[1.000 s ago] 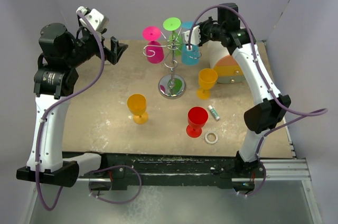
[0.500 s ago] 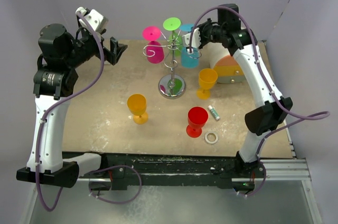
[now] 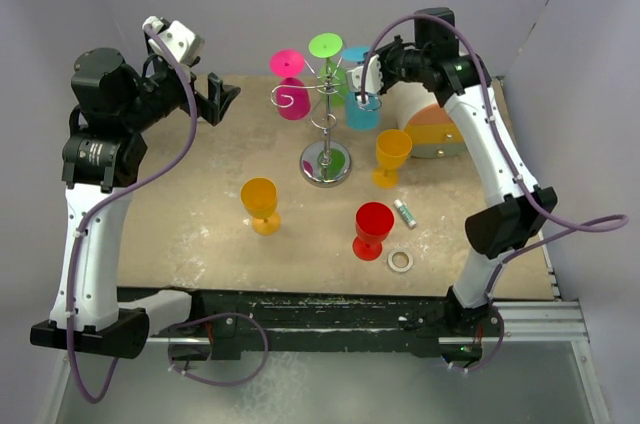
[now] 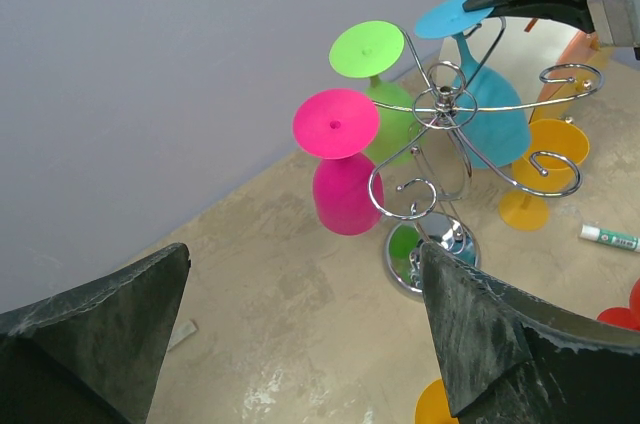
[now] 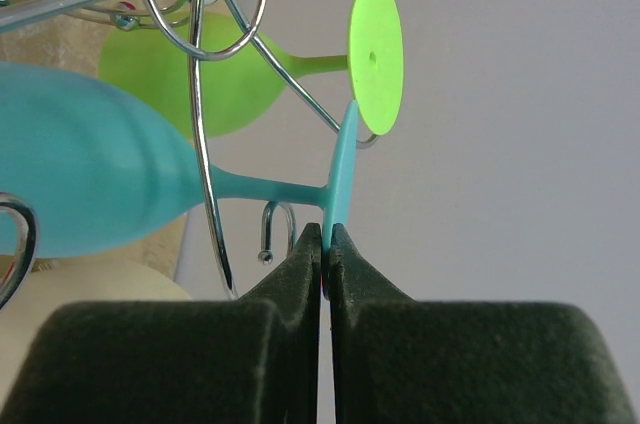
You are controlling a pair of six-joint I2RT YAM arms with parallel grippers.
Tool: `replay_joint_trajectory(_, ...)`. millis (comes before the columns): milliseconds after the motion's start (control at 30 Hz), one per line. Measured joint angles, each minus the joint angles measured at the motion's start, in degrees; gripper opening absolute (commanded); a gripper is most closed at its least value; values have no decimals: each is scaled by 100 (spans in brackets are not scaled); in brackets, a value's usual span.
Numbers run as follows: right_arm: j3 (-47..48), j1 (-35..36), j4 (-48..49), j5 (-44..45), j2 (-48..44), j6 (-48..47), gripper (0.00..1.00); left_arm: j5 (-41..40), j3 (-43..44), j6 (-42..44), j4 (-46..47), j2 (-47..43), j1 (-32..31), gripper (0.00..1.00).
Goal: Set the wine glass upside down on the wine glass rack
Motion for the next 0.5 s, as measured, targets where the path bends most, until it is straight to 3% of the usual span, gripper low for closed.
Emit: replay_joint_trajectory(500,-487,0,184,179,-546,74,0,4,-79,37,4,-96,2,99)
